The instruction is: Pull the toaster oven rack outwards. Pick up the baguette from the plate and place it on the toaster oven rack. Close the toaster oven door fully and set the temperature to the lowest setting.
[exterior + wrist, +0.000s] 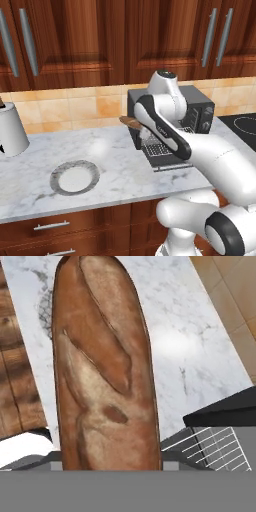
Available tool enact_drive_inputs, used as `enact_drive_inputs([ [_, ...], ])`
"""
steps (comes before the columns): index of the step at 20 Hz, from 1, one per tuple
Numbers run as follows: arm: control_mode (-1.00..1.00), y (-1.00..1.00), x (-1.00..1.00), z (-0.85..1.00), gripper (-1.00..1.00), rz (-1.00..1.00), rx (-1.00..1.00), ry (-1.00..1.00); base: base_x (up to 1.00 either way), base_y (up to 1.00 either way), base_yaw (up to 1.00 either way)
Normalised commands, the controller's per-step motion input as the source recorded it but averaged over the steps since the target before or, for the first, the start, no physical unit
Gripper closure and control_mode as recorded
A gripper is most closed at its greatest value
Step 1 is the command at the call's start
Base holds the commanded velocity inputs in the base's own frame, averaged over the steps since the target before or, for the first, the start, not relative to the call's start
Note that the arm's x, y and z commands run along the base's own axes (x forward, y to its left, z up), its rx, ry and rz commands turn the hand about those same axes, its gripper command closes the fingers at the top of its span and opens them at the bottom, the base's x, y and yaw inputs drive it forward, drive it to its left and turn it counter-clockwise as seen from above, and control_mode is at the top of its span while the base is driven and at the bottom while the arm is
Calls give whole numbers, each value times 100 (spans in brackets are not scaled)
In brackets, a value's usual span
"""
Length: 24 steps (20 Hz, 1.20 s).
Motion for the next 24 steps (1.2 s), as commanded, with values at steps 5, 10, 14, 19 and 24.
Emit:
enact_drive_inputs([
  [5,-100,-65,-24,0,100,5,-4,14,0,0,0],
  [10,-100,-69,-28,0,100,1,-7,16,0,0,0],
  [14,-100,-69,-25,0,100,0,-9,15,0,0,0],
  [19,-100,-49,-3,0,100,5,-9,11,0,0,0],
  [24,-100,-44,0,-4,100,7,-3,0,0,0,0],
])
